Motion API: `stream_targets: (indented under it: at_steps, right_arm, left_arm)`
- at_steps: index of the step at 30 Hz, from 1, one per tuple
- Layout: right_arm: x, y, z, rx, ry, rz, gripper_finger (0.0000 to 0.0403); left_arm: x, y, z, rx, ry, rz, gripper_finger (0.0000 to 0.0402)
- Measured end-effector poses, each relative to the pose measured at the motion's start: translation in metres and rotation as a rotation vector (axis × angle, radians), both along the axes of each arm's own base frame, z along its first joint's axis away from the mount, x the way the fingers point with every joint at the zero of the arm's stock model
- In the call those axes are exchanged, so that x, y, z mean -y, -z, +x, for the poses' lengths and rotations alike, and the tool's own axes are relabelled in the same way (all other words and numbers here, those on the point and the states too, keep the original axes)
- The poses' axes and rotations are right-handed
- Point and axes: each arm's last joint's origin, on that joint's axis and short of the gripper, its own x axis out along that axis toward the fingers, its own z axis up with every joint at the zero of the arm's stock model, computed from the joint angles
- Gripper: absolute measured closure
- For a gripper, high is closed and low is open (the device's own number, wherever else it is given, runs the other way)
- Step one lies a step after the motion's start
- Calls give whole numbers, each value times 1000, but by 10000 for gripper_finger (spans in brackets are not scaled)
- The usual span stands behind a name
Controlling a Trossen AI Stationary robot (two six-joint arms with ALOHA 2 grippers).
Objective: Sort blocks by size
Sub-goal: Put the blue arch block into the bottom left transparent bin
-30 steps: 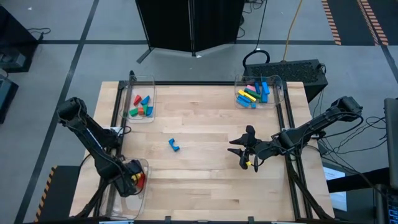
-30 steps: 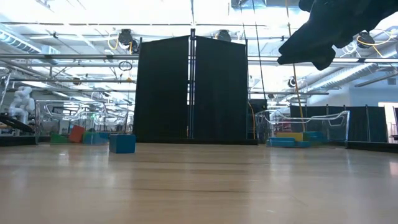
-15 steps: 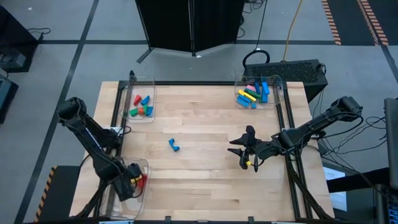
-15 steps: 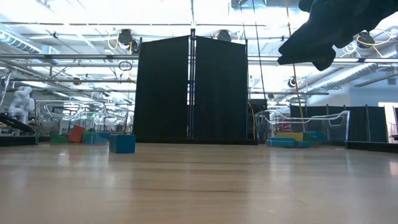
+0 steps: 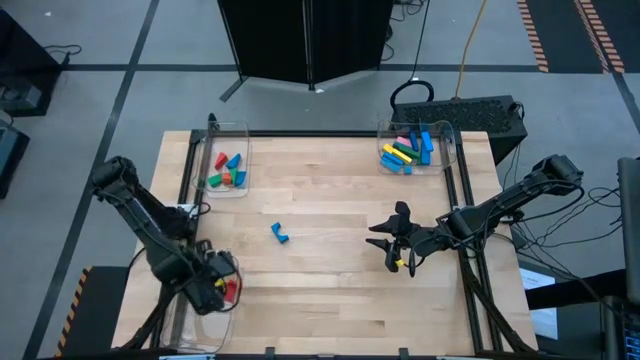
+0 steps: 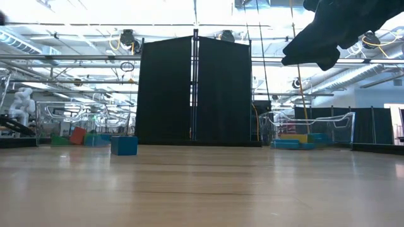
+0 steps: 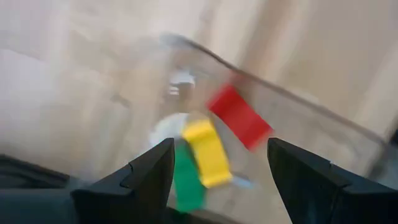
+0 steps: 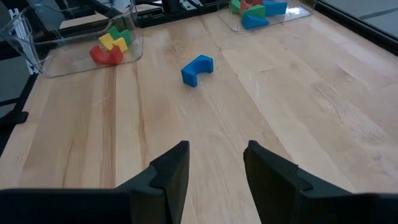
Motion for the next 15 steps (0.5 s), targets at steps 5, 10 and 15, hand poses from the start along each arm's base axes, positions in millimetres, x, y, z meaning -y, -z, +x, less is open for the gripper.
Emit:
stream_targets:
  at_steps: [5,10,15]
  right_arm:
    - [0,0,0,-3,-8,-15,255]
    - [0,1,0,-12,-18,-23,255]
    - [0,1,0,-16,-29,-36,255]
  left_arm:
    - [-16,-9,19,23,-30,18,145]
    - [-35,-22,36,40,-123,15,145]
    - [-48,-35,50,81,-47,20,145]
